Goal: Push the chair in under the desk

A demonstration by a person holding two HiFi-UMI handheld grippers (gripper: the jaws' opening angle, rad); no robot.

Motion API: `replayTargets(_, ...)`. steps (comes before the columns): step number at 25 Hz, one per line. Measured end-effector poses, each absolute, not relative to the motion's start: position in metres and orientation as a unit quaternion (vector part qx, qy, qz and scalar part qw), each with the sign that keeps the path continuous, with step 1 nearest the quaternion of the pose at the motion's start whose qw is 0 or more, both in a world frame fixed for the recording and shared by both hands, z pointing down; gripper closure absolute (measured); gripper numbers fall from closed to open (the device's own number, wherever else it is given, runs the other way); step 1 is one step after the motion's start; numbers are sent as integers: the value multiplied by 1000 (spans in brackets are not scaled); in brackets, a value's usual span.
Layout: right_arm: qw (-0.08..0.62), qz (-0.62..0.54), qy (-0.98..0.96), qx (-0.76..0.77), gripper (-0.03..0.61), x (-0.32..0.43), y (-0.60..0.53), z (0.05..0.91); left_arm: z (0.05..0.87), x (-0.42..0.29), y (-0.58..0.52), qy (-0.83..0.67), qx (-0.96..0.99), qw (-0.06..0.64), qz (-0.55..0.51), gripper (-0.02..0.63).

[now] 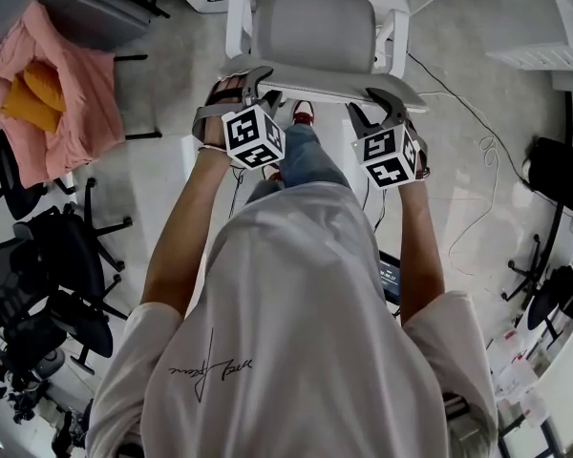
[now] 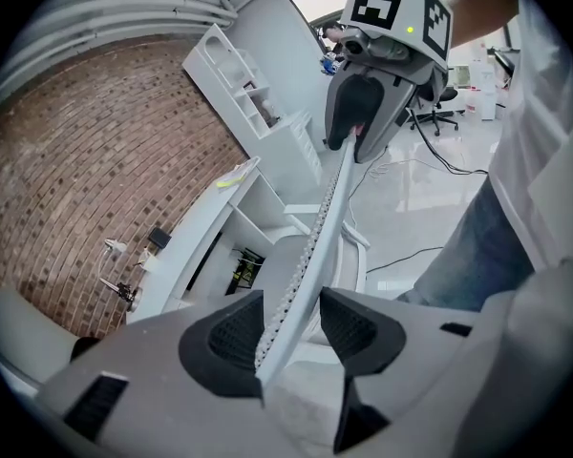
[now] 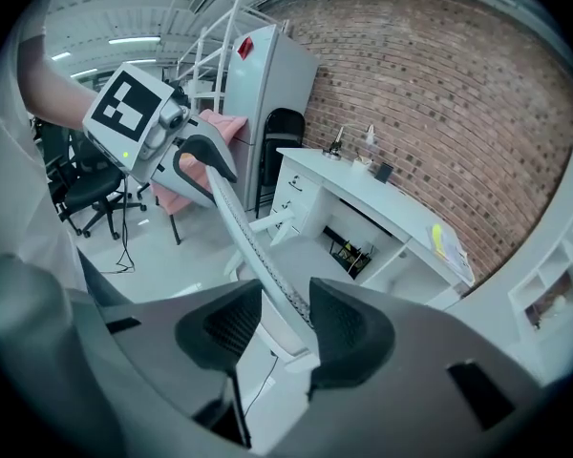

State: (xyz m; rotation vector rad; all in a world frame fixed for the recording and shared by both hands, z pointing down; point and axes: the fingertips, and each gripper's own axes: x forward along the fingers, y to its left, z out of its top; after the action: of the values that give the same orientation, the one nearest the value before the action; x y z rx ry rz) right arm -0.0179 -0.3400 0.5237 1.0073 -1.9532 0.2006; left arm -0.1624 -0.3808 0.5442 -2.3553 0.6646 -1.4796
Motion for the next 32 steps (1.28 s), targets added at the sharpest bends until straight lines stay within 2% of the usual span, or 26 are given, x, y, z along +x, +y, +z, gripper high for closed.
replayTargets(12,438,86,-805,390,403,-5,-349,521,540,-150,-381,240,-813,153,-509,433)
replayTargets(32,452,45,-802,388,403,4,-336,523,541,-143,-363,245,-821,133,-498,440)
